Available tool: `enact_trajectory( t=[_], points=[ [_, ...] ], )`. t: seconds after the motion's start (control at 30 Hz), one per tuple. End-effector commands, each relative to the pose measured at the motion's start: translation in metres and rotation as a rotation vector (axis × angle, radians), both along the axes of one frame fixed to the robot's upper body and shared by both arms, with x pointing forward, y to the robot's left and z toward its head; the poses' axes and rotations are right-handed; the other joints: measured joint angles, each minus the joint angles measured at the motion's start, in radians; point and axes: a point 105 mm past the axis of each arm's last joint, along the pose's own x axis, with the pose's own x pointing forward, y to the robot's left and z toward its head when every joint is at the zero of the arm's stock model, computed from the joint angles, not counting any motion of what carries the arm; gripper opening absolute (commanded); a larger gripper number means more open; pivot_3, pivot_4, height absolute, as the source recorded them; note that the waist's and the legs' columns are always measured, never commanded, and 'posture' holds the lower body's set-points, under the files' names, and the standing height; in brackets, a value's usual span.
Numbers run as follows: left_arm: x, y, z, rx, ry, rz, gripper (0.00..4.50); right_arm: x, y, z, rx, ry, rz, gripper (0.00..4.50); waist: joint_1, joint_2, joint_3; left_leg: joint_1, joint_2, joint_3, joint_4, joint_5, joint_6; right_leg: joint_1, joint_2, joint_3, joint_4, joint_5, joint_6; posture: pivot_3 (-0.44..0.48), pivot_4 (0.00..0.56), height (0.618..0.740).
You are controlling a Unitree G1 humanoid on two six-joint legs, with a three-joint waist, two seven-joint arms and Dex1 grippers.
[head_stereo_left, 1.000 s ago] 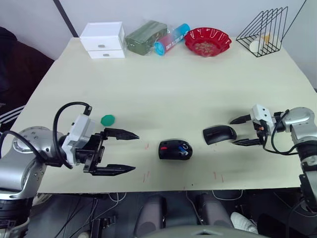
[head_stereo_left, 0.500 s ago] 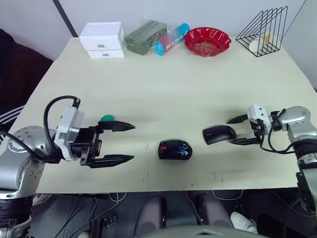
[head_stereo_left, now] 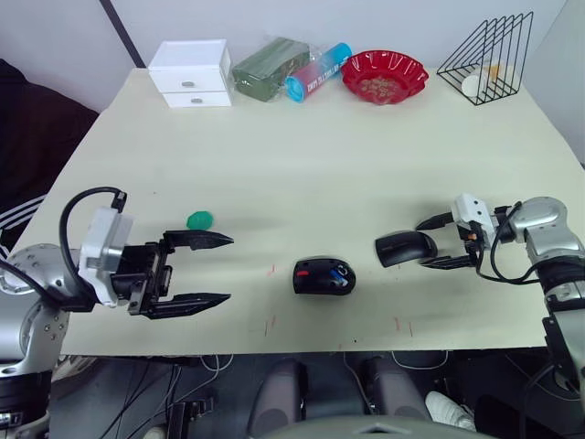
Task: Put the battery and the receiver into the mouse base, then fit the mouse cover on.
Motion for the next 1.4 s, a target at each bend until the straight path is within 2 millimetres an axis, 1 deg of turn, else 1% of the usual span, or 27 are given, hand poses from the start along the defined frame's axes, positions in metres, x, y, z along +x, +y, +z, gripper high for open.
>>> enact_trajectory(
  t=[0.03,0.1,0.17,0.2,0.27,0.3,0.33,0.7,0.83,0.93,1.07,1.23,1.3,1.4],
  points=[
    [-0.001,0.001,0.006,-0.01,-0.04,-0.007,4.25,0.004,-0.004,0.012,-0.008,-0.034,-0.002,4.5,0.0,0.0,0.0,0.0,0.0,0.0,0.0,0.0,0.0,0.0,0.0,0.0,0.0,0.0,0.0,0.0,0.15,0.74],
    [-0.001,0.0,0.006,-0.005,-0.042,-0.011,4.25,0.004,-0.004,0.013,-0.005,-0.037,-0.003,4.5,0.0,0.0,0.0,0.0,0.0,0.0,0.0,0.0,0.0,0.0,0.0,0.0,0.0,0.0,0.0,0.0,0.15,0.74],
    [-0.001,0.0,0.005,-0.001,-0.041,-0.015,4.5,0.004,-0.004,0.013,-0.007,-0.038,-0.003,3.98,0.0,0.0,0.0,0.0,0.0,0.0,0.0,0.0,0.0,0.0,0.0,0.0,0.0,0.0,0.0,0.0,0.15,0.74],
    [-0.001,0.001,0.005,0.0,-0.041,-0.017,4.5,0.004,-0.005,0.014,-0.008,-0.039,-0.003,3.77,0.0,0.0,0.0,0.0,0.0,0.0,0.0,0.0,0.0,0.0,0.0,0.0,0.0,0.0,0.0,0.0,0.15,0.74],
    [-0.001,0.001,0.005,0.001,-0.04,-0.019,4.5,0.005,-0.005,0.015,-0.005,-0.042,-0.005,2.96,0.0,0.0,0.0,0.0,0.0,0.0,0.0,0.0,0.0,0.0,0.0,0.0,0.0,0.0,0.0,0.0,0.15,0.74],
    [0.0,0.0,0.005,0.0,-0.04,-0.019,4.5,0.004,-0.005,0.015,-0.002,-0.042,-0.006,2.39,0.0,0.0,0.0,0.0,0.0,0.0,0.0,0.0,0.0,0.0,0.0,0.0,0.0,0.0,0.0,0.0,0.15,0.74],
    [0.0,0.0,0.004,0.0,-0.041,-0.019,4.5,0.004,-0.005,0.015,-0.001,-0.041,-0.006,2.33,0.0,0.0,0.0,0.0,0.0,0.0,0.0,0.0,0.0,0.0,0.0,0.0,0.0,0.0,0.0,0.0,0.15,0.74],
    [0.003,0.0,0.001,0.009,-0.041,-0.035,4.5,0.003,-0.004,0.025,0.028,-0.062,-0.007,2.32,0.0,0.0,0.0,0.0,0.0,0.0,0.0,0.0,0.0,0.0,0.0,0.0,0.0,0.0,0.0,0.0,0.15,0.74],
    [0.003,0.0,0.0,0.012,-0.043,-0.043,4.5,-0.004,-0.002,0.032,0.047,-0.077,0.002,2.32,0.003,0.0,0.0,0.0,0.0,0.0,0.0,0.0,0.0,0.0,0.0,0.0,0.0,0.0,0.0,0.0,0.15,0.74],
    [0.004,0.0,-0.002,0.019,-0.04,-0.052,4.5,-0.013,0.002,0.04,0.045,-0.122,-0.012,2.32,0.004,0.0,0.0,-0.001,0.0,-0.001,0.0,0.0,0.0,0.0,0.0,0.0,0.0,0.0,0.0,0.0,0.15,0.74],
    [0.005,0.001,-0.003,0.03,-0.038,-0.064,4.5,-0.027,0.014,0.052,0.059,-0.159,-0.033,2.32,0.005,0.0,0.0,-0.002,0.0,-0.001,0.0,0.0,0.0,-0.001,0.0,-0.001,0.0,0.0,0.0,0.0,0.15,0.74],
    [0.005,0.002,-0.006,0.053,-0.027,-0.082,4.5,-0.042,0.028,0.059,0.061,-0.166,-0.06,2.32,0.003,0.0,0.0,-0.001,0.0,-0.001,0.0,0.0,0.0,-0.001,0.0,0.0,0.0,0.0,0.0,0.0,0.15,0.74],
    [0.007,0.003,-0.007,0.061,-0.027,-0.083,4.5,-0.049,0.038,0.06,0.033,-0.194,-0.059,2.32,0.004,0.0,0.0,-0.001,0.0,-0.001,0.0,0.0,0.0,-0.001,0.0,0.0,0.0,0.0,0.0,0.0,0.15,0.74],
    [0.008,0.002,-0.009,0.077,-0.024,-0.094,4.5,-0.058,0.059,0.058,-0.012,-0.231,-0.079,2.32,0.005,0.0,0.0,-0.001,0.0,-0.001,0.0,0.0,0.0,-0.001,0.0,0.0,0.0,0.0,0.0,0.0,0.15,0.74]
  ],
)
